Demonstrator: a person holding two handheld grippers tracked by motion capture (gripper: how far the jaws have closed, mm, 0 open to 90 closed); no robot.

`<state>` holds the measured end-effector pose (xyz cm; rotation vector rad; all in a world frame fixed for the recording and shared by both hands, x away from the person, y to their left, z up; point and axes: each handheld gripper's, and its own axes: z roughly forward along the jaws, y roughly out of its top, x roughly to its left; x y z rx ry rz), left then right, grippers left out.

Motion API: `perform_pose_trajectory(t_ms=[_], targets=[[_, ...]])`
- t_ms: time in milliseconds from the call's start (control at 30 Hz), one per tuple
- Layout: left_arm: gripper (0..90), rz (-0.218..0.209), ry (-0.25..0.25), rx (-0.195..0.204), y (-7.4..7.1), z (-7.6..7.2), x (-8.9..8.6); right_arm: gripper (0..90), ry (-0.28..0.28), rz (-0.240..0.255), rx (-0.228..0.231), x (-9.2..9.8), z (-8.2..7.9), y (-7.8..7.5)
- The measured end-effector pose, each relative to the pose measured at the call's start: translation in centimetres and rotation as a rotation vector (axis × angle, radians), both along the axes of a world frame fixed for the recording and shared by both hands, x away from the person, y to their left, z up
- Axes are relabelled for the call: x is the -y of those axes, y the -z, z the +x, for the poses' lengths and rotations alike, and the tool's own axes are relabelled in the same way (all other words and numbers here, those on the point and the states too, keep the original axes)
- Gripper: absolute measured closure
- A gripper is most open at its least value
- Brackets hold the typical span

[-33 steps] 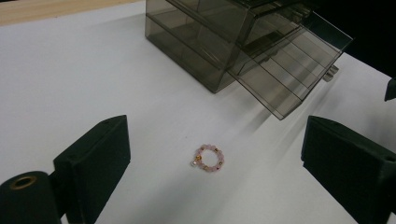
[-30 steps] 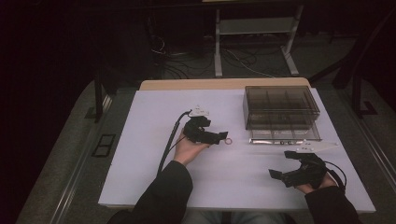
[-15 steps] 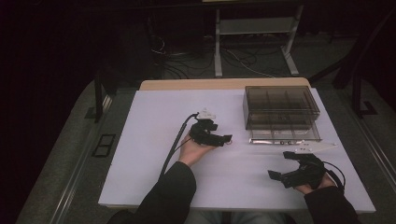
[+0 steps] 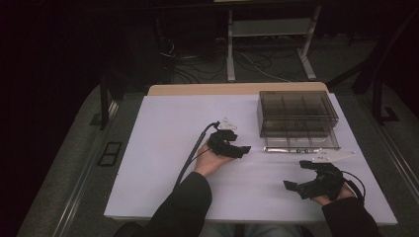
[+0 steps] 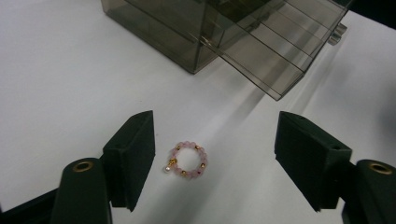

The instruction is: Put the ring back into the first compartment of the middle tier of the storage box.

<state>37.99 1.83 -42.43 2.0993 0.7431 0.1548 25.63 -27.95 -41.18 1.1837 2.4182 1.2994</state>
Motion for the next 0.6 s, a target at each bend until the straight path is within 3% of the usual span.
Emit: perform_pose_trajectory(t_ms=[267, 600], targets=[[39.5, 0.036, 0.035, 0.006, 0.5, 0.0, 0.9, 0.0, -0.003, -0.001, -0.001, 0.0, 0.0, 0.1], [52.4, 0.097, 0.041, -0.006, 1.4, 0.4, 1.3, 0.0, -0.009, -0.002, -0.002, -0.1, 0.0, 0.1]])
